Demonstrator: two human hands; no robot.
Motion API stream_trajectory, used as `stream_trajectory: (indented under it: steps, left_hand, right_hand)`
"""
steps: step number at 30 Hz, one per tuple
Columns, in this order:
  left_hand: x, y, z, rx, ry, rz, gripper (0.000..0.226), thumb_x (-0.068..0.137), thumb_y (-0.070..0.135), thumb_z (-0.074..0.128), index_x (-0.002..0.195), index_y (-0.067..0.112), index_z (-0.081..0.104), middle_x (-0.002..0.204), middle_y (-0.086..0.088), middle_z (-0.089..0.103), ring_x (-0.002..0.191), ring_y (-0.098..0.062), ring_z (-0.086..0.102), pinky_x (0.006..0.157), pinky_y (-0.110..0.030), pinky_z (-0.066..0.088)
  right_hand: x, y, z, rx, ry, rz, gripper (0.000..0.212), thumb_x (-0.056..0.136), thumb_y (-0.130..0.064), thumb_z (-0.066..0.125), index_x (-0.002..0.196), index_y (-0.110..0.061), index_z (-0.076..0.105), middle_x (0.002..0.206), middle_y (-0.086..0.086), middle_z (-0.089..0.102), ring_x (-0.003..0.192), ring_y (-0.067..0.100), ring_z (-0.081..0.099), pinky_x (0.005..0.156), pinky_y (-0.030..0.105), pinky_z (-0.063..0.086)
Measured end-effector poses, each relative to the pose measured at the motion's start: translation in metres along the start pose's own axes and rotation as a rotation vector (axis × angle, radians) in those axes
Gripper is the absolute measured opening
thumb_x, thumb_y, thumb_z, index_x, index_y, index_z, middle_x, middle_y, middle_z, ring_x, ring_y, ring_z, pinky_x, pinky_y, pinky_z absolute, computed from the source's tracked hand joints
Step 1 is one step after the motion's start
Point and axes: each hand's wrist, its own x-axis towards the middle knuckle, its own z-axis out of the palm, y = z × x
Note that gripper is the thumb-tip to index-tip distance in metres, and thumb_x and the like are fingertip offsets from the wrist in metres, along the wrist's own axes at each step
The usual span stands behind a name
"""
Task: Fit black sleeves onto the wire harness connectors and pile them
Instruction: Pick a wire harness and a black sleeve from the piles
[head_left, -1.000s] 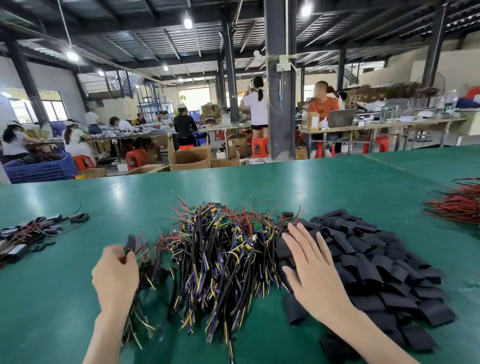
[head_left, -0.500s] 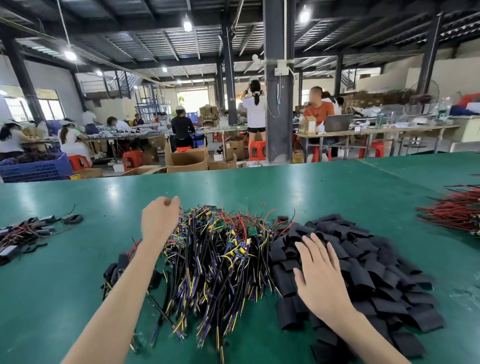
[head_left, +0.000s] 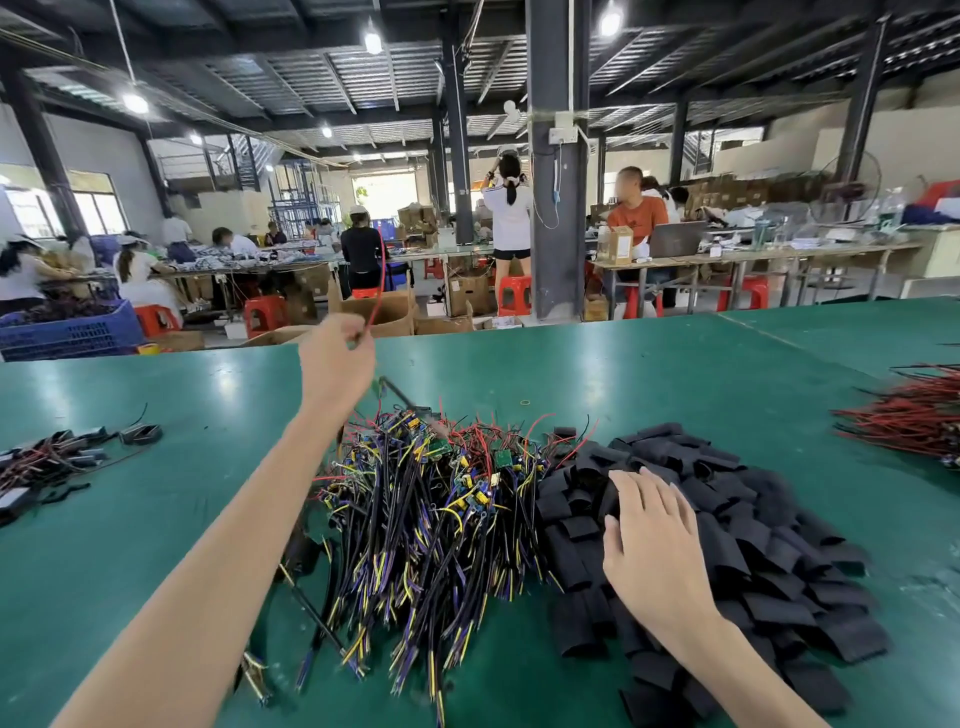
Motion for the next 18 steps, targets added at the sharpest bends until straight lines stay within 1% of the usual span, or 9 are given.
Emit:
stream_trajectory:
  steps: [2, 4, 5, 6, 9, 12, 14, 16, 18]
  left_hand:
    - [0.002, 0.017, -0.014, 0.036, 0.087, 0.22, 0.029, 0.094, 0.0, 0.042, 0.116, 0.005, 0.06, 0.112, -0.015, 0.06, 0.098, -0.027, 0.06, 0.093, -0.039, 0.048]
    - [-0.002, 0.032, -0.026, 0.111, 0.147, 0.435, 0.032, 0.094, -0.004, 0.037, 0.115, 0.003, 0.06, 0.112, -0.016, 0.055, 0.092, -0.019, 0.054, 0.088, -0.015, 0.039]
    - [-0.008, 0.037, -0.028, 0.144, 0.127, 0.52, 0.032, 0.093, -0.005, 0.037, 0.113, 0.002, 0.061, 0.11, -0.016, 0.054, 0.089, -0.016, 0.05, 0.082, -0.01, 0.033]
    - [-0.015, 0.04, -0.026, 0.173, 0.067, 0.578, 0.031, 0.093, -0.007, 0.037, 0.109, 0.002, 0.062, 0.107, -0.014, 0.054, 0.089, -0.016, 0.049, 0.078, -0.011, 0.03]
    - [-0.042, 0.036, -0.009, 0.204, -0.159, 0.528, 0.031, 0.095, -0.004, 0.036, 0.109, 0.004, 0.062, 0.105, -0.005, 0.049, 0.091, -0.014, 0.046, 0.075, -0.016, 0.028]
    - [-0.063, 0.025, -0.002, 0.041, -0.011, 0.37, 0.03, 0.099, 0.0, 0.032, 0.111, 0.004, 0.058, 0.107, -0.006, 0.046, 0.092, -0.016, 0.047, 0.079, -0.02, 0.031]
    - [-0.071, 0.023, -0.005, -0.064, 0.047, 0.282, 0.024, 0.101, 0.008, 0.032, 0.107, 0.008, 0.056, 0.108, -0.007, 0.047, 0.091, -0.01, 0.044, 0.08, -0.021, 0.033]
    - [-0.08, 0.019, -0.008, 0.034, 0.022, 0.348, 0.018, 0.1, 0.017, 0.04, 0.101, 0.009, 0.056, 0.104, -0.006, 0.048, 0.086, -0.009, 0.042, 0.076, -0.022, 0.032]
    - [-0.095, 0.012, -0.009, 0.237, -0.044, 0.463, 0.018, 0.098, 0.022, 0.046, 0.095, 0.009, 0.059, 0.096, -0.004, 0.049, 0.084, -0.018, 0.048, 0.073, -0.031, 0.041]
  right_hand:
    - [0.0, 0.004, 0.0, 0.01, -0.048, 0.052, 0.045, 0.075, -0.008, 0.068, 0.119, -0.005, 0.058, 0.112, 0.009, 0.063, 0.115, 0.029, 0.055, 0.098, 0.043, 0.042]
    - [0.001, 0.007, 0.001, 0.008, -0.158, 0.056, 0.041, 0.086, -0.016, 0.055, 0.127, -0.015, 0.05, 0.117, -0.001, 0.058, 0.117, 0.021, 0.048, 0.099, 0.034, 0.034]
    - [0.001, 0.009, 0.002, 0.018, -0.208, 0.019, 0.036, 0.088, -0.018, 0.049, 0.124, -0.02, 0.05, 0.115, -0.005, 0.058, 0.114, 0.018, 0.048, 0.097, 0.03, 0.033]
    - [0.001, 0.009, 0.004, 0.032, -0.252, -0.024, 0.032, 0.089, -0.018, 0.046, 0.119, -0.024, 0.052, 0.111, -0.008, 0.059, 0.109, 0.016, 0.048, 0.094, 0.028, 0.033]
    - [-0.001, 0.004, 0.007, 0.048, -0.358, -0.111, 0.025, 0.091, -0.019, 0.042, 0.109, -0.027, 0.057, 0.104, -0.01, 0.061, 0.104, 0.014, 0.049, 0.089, 0.027, 0.033]
    - [-0.004, 0.004, 0.012, 0.081, -0.358, -0.14, 0.023, 0.093, -0.023, 0.042, 0.109, -0.028, 0.057, 0.102, -0.011, 0.06, 0.103, 0.014, 0.048, 0.087, 0.027, 0.033]
    - [-0.006, 0.002, 0.015, 0.13, -0.339, -0.148, 0.021, 0.095, -0.029, 0.042, 0.109, -0.029, 0.058, 0.102, -0.012, 0.061, 0.102, 0.014, 0.049, 0.086, 0.028, 0.032]
    - [-0.009, -0.002, 0.021, 0.078, -0.356, -0.181, 0.025, 0.094, -0.04, 0.043, 0.111, -0.029, 0.058, 0.104, -0.01, 0.06, 0.105, 0.017, 0.049, 0.087, 0.03, 0.032]
    - [-0.011, -0.008, 0.03, -0.033, -0.414, -0.163, 0.035, 0.092, -0.052, 0.041, 0.112, -0.027, 0.057, 0.108, -0.007, 0.056, 0.11, 0.019, 0.047, 0.089, 0.034, 0.03]
